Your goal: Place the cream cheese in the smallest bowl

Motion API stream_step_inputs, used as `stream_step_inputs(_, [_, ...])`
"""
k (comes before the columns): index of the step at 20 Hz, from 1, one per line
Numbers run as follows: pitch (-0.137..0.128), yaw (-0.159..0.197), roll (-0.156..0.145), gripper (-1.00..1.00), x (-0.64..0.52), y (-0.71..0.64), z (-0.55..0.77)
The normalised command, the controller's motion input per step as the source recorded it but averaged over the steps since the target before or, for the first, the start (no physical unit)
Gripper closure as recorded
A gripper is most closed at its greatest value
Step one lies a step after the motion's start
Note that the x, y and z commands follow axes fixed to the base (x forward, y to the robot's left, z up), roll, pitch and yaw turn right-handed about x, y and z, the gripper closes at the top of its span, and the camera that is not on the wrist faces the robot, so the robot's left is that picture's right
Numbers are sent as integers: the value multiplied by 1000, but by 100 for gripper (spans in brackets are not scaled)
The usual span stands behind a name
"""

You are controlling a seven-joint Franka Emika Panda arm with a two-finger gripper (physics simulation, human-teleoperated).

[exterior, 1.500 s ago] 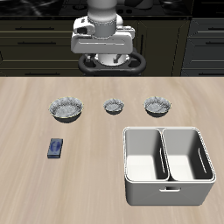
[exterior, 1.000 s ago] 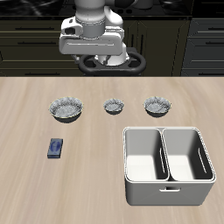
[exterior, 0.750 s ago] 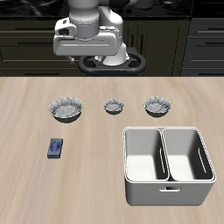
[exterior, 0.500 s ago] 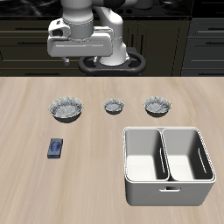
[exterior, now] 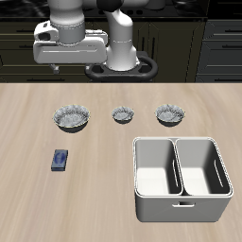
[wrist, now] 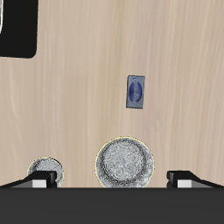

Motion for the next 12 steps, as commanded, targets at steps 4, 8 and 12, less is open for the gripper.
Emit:
stream_step_inputs(4, [-12,3,-30,-100,205,-333,75])
stream_step_inputs(8, [2,-12,-37,-100,179,-248,36])
stream_step_inputs(12, [-20,24,-21,-100,138,-69,42])
